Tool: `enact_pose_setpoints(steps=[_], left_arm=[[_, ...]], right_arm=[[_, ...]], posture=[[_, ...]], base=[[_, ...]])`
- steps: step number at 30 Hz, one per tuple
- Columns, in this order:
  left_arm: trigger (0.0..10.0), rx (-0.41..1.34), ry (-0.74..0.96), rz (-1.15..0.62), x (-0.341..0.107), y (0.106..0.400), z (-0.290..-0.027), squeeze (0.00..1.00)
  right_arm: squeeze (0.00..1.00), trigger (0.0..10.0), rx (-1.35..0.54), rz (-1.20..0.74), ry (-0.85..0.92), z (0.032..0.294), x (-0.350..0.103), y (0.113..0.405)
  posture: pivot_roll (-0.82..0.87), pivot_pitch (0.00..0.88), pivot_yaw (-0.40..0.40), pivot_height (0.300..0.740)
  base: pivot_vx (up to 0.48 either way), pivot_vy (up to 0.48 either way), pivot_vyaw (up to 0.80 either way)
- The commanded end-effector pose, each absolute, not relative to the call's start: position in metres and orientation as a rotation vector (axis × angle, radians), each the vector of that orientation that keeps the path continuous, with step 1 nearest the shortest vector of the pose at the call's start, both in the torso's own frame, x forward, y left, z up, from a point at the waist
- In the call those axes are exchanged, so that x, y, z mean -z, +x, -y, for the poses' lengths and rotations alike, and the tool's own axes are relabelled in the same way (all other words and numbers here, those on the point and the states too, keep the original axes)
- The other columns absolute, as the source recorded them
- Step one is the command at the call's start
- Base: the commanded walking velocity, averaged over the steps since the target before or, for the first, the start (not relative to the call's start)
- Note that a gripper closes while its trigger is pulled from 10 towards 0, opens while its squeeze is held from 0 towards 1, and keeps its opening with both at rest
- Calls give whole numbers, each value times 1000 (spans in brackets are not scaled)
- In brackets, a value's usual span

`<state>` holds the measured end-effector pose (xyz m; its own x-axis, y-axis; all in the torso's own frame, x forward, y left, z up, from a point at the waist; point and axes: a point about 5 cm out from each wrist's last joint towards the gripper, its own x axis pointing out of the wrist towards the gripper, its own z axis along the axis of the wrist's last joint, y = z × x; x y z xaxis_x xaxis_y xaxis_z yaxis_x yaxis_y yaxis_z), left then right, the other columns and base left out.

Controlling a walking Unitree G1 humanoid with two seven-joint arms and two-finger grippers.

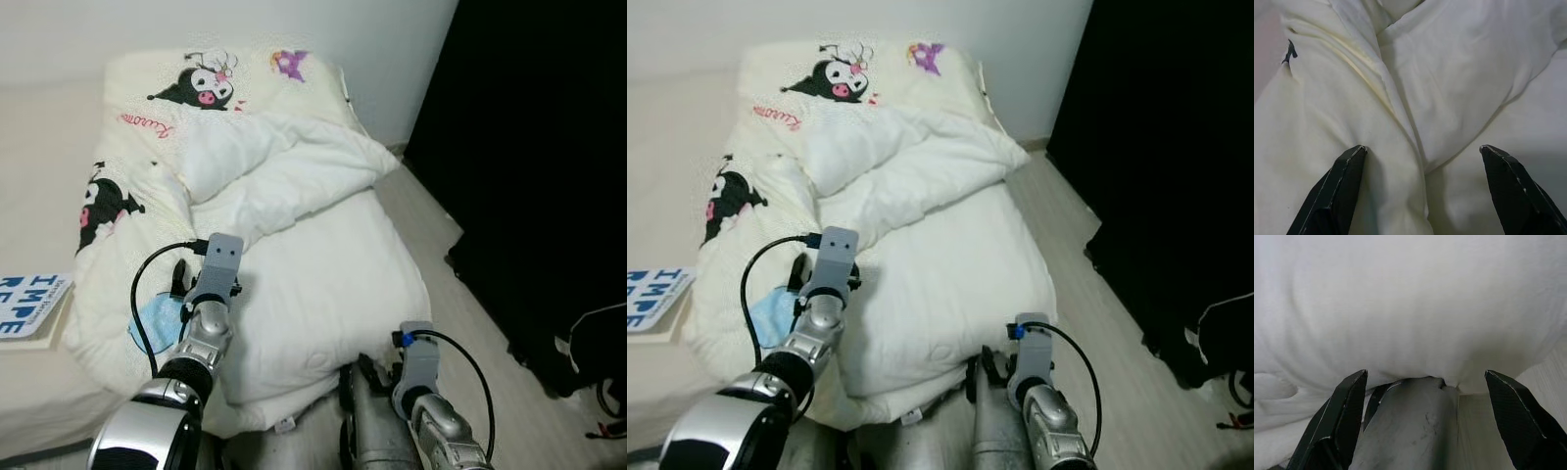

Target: Clean up the room

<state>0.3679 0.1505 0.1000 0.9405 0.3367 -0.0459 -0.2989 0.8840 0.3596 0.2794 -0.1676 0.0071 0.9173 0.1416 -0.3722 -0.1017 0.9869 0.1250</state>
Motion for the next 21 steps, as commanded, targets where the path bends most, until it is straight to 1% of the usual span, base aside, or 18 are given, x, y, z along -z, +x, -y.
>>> enact_pose_setpoints(steps=[1,7,11,12,14,17,19,21], left_arm=[[10000,-346,387,-118,-99,368,-154,0],[10000,-387,389,-59,-113,373,-157,0],[10000,-432,438,6,-128,378,-168,0],[10000,-432,438,6,-128,378,-168,0],[10000,-452,495,13,-128,377,-177,0],[10000,-460,517,14,-127,376,-180,0],[10000,-488,578,-20,-120,371,-195,0],[10000,-488,578,-20,-120,371,-195,0]], right_arm=[[0,10000,-126,-423,121,166,0,271],[0,10000,-131,-422,115,166,0,268],[0,10000,-133,-431,119,166,1,267],[0,10000,-133,-431,119,166,1,267],[0,10000,-138,-429,119,165,0,267],[0,10000,-140,-428,119,165,-1,268],[0,10000,-148,-428,118,164,-1,268],[0,10000,-148,-428,118,164,-1,268]], posture=[[-254,319,-9,580],[-259,317,-8,580],[-246,308,-10,580],[-246,308,-10,580],[-242,305,-14,580],[-242,305,-14,580],[-238,302,-17,580],[-238,302,-17,580]], base=[[0,0,0],[0,0,0],[0,0,0],[0,0,0],[0,0,0],[0,0,0],[0,0,0],[0,0,0]])
